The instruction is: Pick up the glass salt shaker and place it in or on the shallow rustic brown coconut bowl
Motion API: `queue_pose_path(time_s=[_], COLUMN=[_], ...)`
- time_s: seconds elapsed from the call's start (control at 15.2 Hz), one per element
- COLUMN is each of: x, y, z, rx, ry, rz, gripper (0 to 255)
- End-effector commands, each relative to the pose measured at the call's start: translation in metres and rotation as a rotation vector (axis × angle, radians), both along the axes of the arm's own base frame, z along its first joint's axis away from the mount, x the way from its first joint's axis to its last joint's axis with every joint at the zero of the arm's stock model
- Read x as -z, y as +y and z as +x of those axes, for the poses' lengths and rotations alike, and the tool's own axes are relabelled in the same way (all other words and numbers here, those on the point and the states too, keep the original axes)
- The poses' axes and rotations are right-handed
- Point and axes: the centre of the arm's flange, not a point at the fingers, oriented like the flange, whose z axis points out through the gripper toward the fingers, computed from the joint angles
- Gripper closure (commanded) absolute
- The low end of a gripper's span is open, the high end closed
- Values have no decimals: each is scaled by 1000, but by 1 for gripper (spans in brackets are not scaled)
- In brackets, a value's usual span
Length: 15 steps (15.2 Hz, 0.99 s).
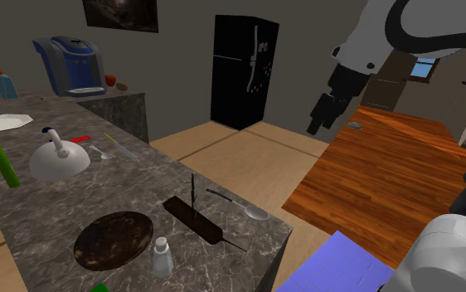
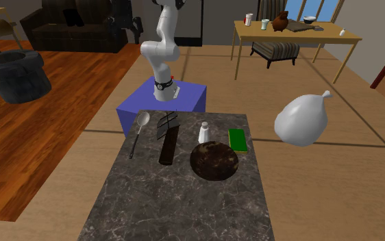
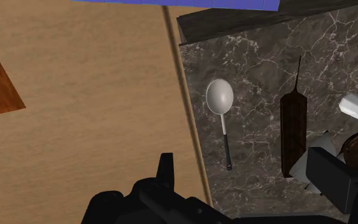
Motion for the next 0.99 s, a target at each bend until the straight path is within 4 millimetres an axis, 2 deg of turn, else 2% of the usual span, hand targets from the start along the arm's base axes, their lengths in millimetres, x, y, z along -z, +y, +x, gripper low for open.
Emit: queue_pose_path(time_s=[0.0, 0.92], x=[0, 108], y=[0, 137], z=[0, 45], rx=[0, -87], ry=[0, -9], rz=[0, 31], gripper=[0, 0])
